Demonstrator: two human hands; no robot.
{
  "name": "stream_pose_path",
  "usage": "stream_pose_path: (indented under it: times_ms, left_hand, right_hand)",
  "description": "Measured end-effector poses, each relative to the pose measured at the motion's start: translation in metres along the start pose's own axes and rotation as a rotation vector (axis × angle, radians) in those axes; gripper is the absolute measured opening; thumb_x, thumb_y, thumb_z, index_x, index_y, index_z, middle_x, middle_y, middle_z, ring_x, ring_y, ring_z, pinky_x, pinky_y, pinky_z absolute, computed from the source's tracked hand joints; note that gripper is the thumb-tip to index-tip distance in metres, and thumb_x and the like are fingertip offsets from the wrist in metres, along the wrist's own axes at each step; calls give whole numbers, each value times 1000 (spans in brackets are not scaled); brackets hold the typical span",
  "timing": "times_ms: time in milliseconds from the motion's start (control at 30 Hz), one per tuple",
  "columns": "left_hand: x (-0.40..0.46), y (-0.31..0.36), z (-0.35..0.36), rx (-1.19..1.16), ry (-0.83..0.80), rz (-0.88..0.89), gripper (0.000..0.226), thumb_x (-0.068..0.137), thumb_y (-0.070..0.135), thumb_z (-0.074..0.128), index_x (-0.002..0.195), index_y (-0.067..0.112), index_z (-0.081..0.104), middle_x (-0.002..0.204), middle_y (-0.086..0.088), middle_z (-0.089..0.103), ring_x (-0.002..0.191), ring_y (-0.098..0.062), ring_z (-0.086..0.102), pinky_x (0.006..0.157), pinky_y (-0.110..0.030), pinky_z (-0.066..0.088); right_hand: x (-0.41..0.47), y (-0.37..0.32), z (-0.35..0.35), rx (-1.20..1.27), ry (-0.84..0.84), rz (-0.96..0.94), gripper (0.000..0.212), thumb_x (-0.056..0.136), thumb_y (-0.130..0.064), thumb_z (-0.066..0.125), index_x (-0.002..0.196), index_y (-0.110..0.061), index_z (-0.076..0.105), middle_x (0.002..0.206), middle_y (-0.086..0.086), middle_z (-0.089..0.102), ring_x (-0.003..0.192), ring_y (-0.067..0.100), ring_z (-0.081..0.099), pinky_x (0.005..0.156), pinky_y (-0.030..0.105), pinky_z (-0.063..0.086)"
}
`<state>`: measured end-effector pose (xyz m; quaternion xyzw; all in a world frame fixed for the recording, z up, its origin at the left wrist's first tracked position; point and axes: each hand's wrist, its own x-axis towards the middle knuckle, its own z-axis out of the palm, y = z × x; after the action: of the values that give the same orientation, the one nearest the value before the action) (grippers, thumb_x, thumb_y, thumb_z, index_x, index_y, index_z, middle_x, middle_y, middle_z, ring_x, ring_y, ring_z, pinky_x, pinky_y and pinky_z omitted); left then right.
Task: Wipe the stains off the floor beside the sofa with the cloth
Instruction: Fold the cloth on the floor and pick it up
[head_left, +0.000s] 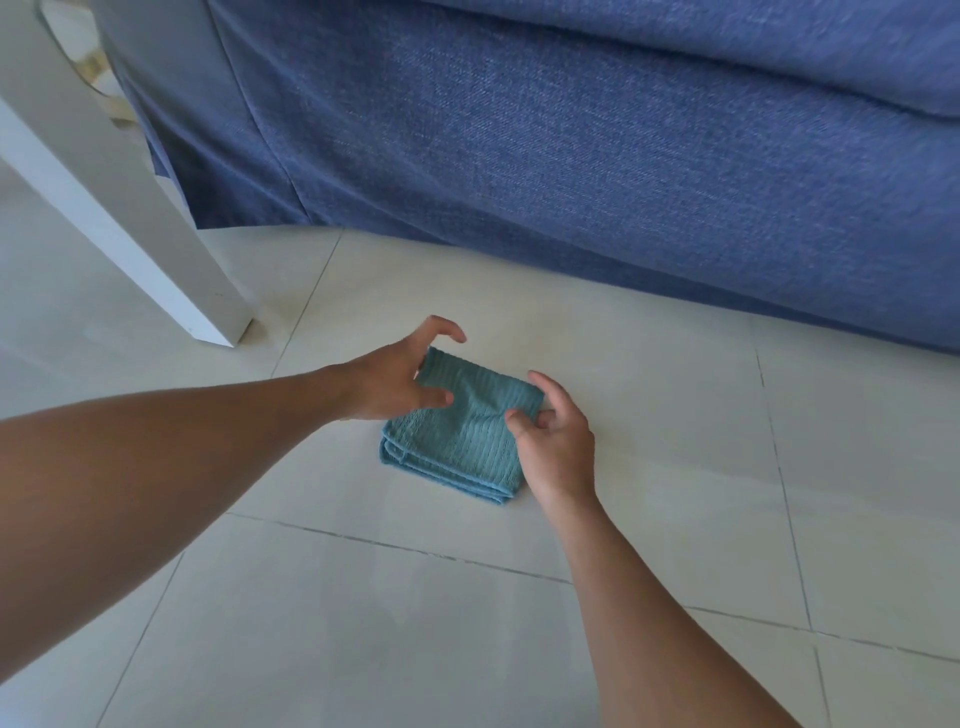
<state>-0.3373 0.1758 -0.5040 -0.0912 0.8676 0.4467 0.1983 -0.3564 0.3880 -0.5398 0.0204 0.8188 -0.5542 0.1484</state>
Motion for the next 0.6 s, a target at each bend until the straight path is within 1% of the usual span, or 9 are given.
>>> stream_pose_path:
  times_ms: [33,100,133,200,267,333,433,533,600]
  left_hand:
    - [-1,1,1,26,4,45,55,89,20,70,126,49,41,111,-10,66,96,-31,65,88,-48,56]
    - [-1,2,2,54,19,78,48,89,15,69,123,46,57,116,12,61,107,-17,60,95,-36,53]
    - [0,2,2,65,25,73,41,88,15,71,118,43,64,116,15,58,108,-13,58,97,-33,50]
    - [0,1,3,77,37,55,33,86,18,74,111,38,70,116,9,56,103,-13,57,93,-30,50]
    - [-1,1,2,72,46,47,36,83,16,78,113,34,70,116,6,55,97,-11,59,85,-26,52]
    - [-3,2,0,51,52,37,45,79,13,81,118,31,70,118,7,54,102,-12,59,89,-31,54]
    - [-6,9,-6,-1,75,3,55,74,6,82,123,28,68,123,6,51,114,-18,56,97,-39,53]
    - [-9,27,-21,23,134,-20,60,74,2,80,127,25,65,130,5,48,116,-20,53,95,-34,52]
    - [-16,43,-37,15,188,-46,62,76,-1,78,131,23,63,135,2,46,118,-21,51,97,-33,50]
  right_hand:
    - [0,0,1,3,-30,-15,43,87,-15,70,123,-37,65,74,-3,63,60,19,56,56,19,48]
    - [-1,-3,1,-34,-83,-18,33,85,-15,72,113,-34,72,77,-6,66,65,26,57,57,18,48]
    - [-1,-4,0,-57,-109,-9,29,85,-16,73,109,-32,74,76,-8,65,66,29,58,57,19,48]
    - [-2,-5,-1,-71,-159,9,27,85,-15,74,108,-30,75,76,-6,64,71,33,60,60,25,52]
    - [-2,-5,-1,-86,-194,15,30,85,-10,72,108,-30,74,79,1,66,58,29,54,56,27,49]
    - [-1,-5,-2,-99,-193,18,33,85,-6,69,107,-29,74,84,6,70,53,17,49,50,24,42]
    - [6,-13,-5,-105,-166,6,36,83,-5,66,105,-32,74,103,6,71,47,8,53,49,18,44]
    - [14,-34,-6,-95,-156,-18,38,82,-6,65,99,-40,72,109,4,69,72,16,70,67,27,58]
    - [18,-53,-4,-76,-151,-19,40,80,-6,63,96,-41,73,106,5,71,76,19,71,69,29,59]
